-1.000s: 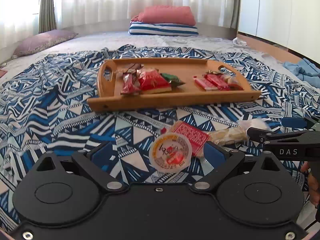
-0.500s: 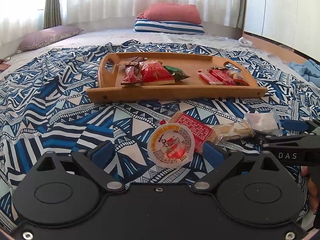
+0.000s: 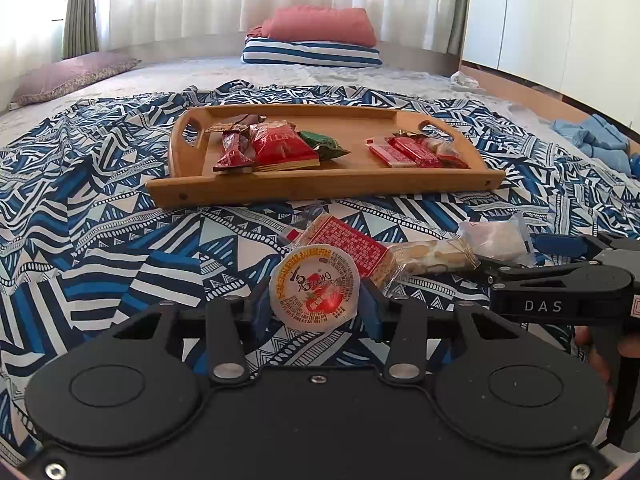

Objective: Organize snacks
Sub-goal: 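Move both tools back over the remaining snacks near the jelly cup, then grasp the jelly cup with the left gripper while the right gripper grasps the white packet, then carry the jelly cup and white packet over the wooden tray with both tools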

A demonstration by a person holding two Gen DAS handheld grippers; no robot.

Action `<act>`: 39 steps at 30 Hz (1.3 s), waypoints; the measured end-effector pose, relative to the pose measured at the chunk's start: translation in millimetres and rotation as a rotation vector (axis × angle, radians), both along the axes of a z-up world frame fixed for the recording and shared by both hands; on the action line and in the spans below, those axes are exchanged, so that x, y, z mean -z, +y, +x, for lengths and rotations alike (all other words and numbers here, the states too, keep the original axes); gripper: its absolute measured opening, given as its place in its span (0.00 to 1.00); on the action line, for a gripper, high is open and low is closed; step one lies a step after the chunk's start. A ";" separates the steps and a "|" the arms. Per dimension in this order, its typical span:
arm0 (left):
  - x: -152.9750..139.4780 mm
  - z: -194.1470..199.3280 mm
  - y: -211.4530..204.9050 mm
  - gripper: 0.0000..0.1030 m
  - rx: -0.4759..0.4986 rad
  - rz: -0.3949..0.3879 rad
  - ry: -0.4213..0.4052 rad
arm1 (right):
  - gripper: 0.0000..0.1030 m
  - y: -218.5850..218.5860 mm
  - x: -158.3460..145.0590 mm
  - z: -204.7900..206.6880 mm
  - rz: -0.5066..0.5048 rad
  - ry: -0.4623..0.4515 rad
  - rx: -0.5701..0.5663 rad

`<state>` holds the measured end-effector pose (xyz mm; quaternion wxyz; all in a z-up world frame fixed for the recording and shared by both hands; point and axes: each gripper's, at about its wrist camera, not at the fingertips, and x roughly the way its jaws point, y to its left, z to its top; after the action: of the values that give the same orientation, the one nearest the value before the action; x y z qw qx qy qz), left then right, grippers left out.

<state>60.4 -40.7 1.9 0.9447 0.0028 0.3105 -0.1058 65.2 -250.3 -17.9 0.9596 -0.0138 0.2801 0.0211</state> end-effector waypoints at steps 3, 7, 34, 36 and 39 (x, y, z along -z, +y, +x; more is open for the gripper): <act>-1.3 -0.8 1.5 0.41 -0.001 -0.005 0.005 | 1.00 0.0 0.3 -0.2 0.001 0.001 0.000; -4.8 -3.3 3.2 0.41 0.001 -0.007 0.003 | 1.00 0.1 -3.2 0.5 -0.001 0.014 0.003; -35.4 8.5 18.1 0.41 -0.003 -0.028 -0.028 | 0.46 3.8 -32.1 6.1 0.022 0.008 0.025; -41.3 13.7 19.7 0.41 -0.002 -0.039 -0.029 | 0.46 0.9 -37.9 7.4 0.037 0.002 0.032; -52.5 22.3 20.9 0.41 -0.001 -0.041 -0.045 | 0.46 -2.4 -48.7 10.6 0.057 -0.009 0.040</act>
<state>82.7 -19.8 54.4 0.9513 -0.0144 0.2869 -0.1115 75.8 -252.7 30.7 0.9612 0.0192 0.2751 0.0096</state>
